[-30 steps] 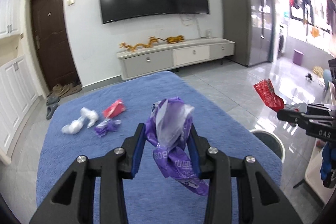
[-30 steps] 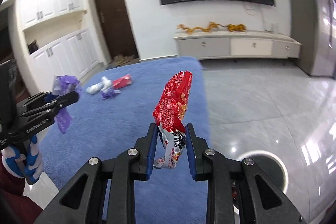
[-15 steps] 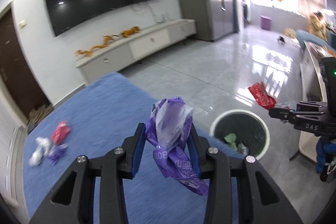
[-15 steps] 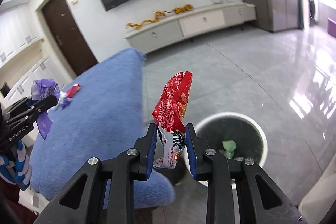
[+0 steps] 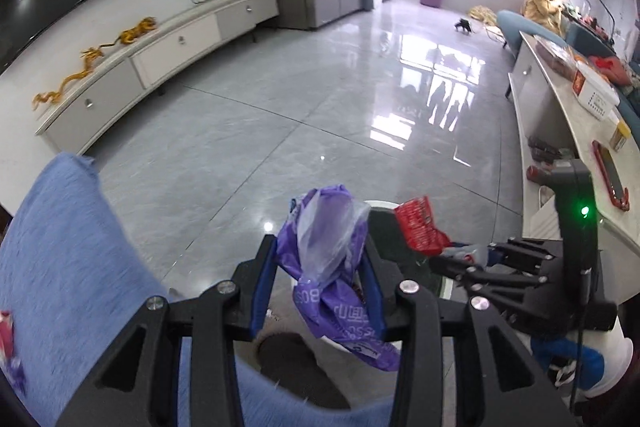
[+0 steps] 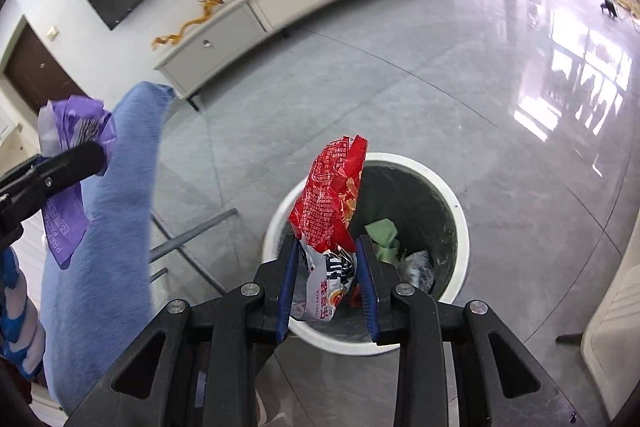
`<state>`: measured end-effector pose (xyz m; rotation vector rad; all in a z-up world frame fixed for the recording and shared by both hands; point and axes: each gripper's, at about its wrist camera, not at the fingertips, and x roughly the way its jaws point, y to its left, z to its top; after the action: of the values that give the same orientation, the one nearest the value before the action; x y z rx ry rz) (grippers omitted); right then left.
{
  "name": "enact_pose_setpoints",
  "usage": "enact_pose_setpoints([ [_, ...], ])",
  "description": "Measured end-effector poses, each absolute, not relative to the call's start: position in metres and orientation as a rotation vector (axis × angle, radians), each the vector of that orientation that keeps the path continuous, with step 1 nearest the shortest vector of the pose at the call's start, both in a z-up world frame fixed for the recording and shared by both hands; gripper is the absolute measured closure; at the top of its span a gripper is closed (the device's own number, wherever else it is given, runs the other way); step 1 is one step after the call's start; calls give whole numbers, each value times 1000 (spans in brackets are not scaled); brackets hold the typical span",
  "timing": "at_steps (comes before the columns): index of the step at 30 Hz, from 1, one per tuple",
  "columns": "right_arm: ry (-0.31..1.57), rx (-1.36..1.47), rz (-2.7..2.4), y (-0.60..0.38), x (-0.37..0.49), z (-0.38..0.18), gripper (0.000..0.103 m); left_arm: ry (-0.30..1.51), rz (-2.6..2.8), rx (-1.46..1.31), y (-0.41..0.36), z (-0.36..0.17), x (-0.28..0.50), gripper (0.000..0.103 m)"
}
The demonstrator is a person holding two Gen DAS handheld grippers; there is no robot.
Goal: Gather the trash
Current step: 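Carry both wrappers to the trash bin and open both tools to drop them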
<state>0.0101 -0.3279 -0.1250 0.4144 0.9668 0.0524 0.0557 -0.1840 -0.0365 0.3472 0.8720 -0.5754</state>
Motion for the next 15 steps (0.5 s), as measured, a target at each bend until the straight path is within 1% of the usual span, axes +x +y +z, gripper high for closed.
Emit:
enact_pose_setpoints([
  [3,991,412,29,-331,20,-137,73,909,-606,352,-201,-50,67,64],
  [4,995,413,24,-332,22,-139,73,916,-614,352,-206,-53,71,62],
  [5,999,414,19,-333,25,-142,70,922,-622,350,-209,-56,72,61],
  [6,1000,415,13,-334,24,-145,64,935,-629,346,-213,-60,75,59],
  [8,1006,416,-4,-338,27,-149,57,960,-643,321,-219,-64,81,51],
  [9,1010,419,-14,-340,27,-151,57,969,-648,302,-222,-65,85,46],
  [15,1016,417,-47,-350,16,-150,55,976,-644,263,-234,-63,86,45],
])
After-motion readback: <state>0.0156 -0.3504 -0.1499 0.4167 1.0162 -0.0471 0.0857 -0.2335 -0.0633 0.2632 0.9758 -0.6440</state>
